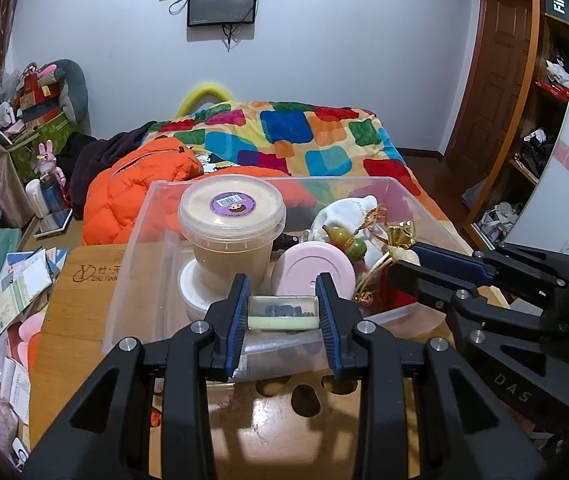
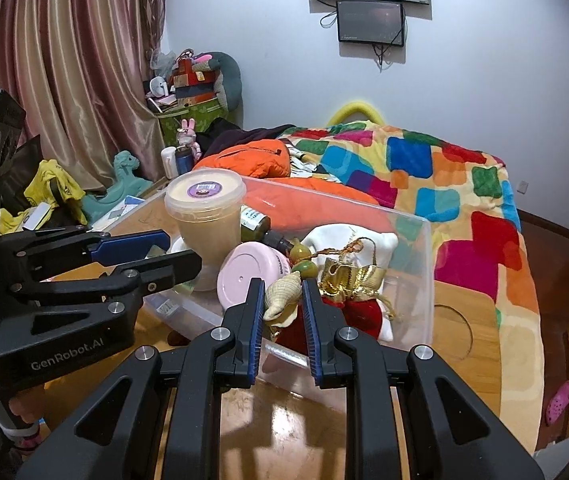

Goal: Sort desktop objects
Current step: 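Carry the seashell and green charm over the clear box with both tools, then open both tools to release the seashell and green charm into the box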

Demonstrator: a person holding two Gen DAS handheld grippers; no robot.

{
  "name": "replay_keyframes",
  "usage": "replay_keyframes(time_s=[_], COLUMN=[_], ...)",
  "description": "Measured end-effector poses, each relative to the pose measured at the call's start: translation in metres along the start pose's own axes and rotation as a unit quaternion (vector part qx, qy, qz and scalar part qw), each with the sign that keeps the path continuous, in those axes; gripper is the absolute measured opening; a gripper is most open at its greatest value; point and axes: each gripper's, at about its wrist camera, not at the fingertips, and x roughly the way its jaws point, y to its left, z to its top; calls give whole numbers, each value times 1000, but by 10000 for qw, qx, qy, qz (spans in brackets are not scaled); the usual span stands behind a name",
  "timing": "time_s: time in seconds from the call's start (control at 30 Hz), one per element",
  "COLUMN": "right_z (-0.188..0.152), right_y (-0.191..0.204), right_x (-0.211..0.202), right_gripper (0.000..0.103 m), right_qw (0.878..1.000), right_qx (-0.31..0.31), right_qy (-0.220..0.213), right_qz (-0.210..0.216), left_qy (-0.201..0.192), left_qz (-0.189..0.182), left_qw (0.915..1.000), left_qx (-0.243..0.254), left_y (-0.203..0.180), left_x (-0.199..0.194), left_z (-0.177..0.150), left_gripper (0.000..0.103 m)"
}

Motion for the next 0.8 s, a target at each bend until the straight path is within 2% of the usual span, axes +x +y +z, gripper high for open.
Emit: replay_keyframes(time_s=[0.53,0.6,0.67,0.8], right_z=[-3,-3,-3,-4], right_y=[-6,-6,-4,-2], right_x=[16,16,15,13], right_gripper=[17,17,18,23], right_qw=[9998,9999,10000,9999], right_qx=[131,106,74,19], right_qy=[65,39,26,-19], right_qz=[113,87,51,-103], left_qy=[34,30,26,-13], left_qz=[63,80,134,187], left_qw=[10000,10000,9999,9998], left_qx=[56,51,29,-5], left_y=[0,1,3,6], left_x=[12,13,14,12], left_z=[1,1,1,-1], left_gripper=[34,37,46,56])
